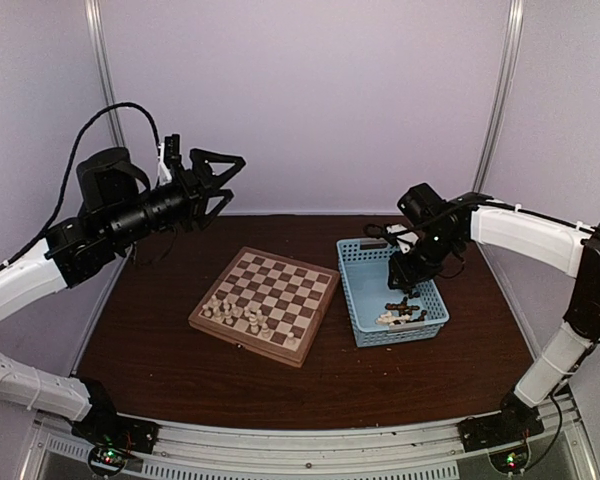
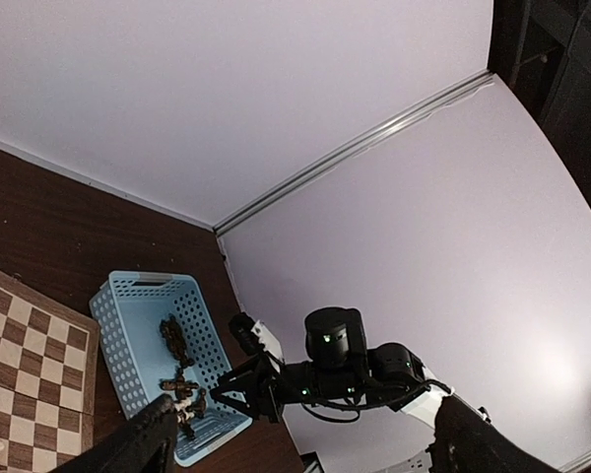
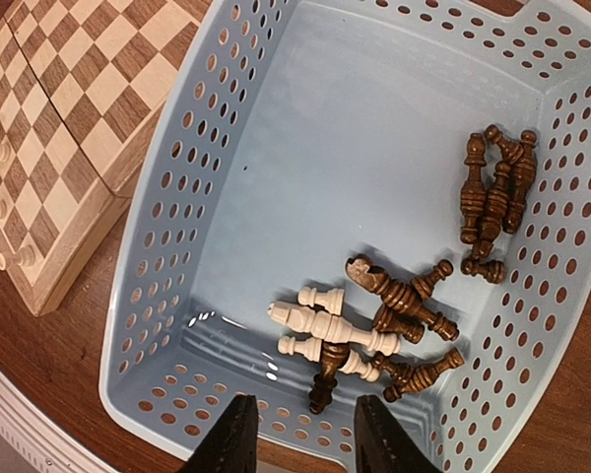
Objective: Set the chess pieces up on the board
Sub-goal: Pick up the chess piece from the storage box.
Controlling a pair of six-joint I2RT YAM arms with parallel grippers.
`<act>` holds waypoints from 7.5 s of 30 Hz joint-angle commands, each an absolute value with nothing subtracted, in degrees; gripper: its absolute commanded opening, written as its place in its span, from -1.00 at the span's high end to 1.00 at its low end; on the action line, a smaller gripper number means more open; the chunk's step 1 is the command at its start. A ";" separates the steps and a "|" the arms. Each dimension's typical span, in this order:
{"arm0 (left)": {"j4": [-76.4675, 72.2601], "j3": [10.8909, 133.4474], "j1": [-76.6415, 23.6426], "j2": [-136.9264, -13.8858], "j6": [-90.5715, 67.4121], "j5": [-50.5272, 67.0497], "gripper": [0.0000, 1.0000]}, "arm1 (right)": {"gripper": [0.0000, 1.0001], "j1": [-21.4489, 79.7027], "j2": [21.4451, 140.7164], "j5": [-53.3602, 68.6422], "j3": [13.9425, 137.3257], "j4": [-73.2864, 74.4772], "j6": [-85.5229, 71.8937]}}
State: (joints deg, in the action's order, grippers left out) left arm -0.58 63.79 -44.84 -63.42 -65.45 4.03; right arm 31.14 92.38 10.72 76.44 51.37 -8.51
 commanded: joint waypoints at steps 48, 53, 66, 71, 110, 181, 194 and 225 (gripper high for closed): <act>7.96 66.92 -42.34 -81.41 -48.61 25.32 -0.95 | 0.38 30.94 108.88 10.54 83.69 56.58 -0.76; 5.08 67.34 -42.36 -82.00 -48.33 28.53 -0.95 | 0.29 31.11 110.94 6.50 84.35 57.29 -0.79; 6.72 68.73 -42.32 -82.79 -47.02 28.60 -0.95 | 0.28 32.82 115.20 6.57 84.04 55.13 6.77; 8.58 69.60 -42.36 -82.98 -46.22 28.20 -0.95 | 0.29 34.09 117.23 5.27 84.51 55.28 8.47; 13.52 69.50 -42.36 -82.61 -35.91 20.83 -0.95 | 0.43 31.93 97.56 18.02 76.94 34.53 -15.35; -44.72 80.41 -45.09 -121.82 -26.54 40.36 0.48 | 0.33 27.96 92.02 50.27 56.45 -20.42 -65.75; -44.79 81.21 -45.09 -122.52 -26.61 40.05 0.69 | 0.32 28.04 92.38 50.89 55.78 -23.02 -67.41; -38.50 63.73 -43.07 -103.28 -22.79 35.02 0.93 | -0.77 25.78 86.78 54.70 57.44 -8.58 -42.73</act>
State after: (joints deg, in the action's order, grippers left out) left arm -40.82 65.17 -43.13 -106.34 -25.15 35.62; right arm 25.61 88.68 54.59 54.68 -18.72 -54.19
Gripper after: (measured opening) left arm 0.164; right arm 0.884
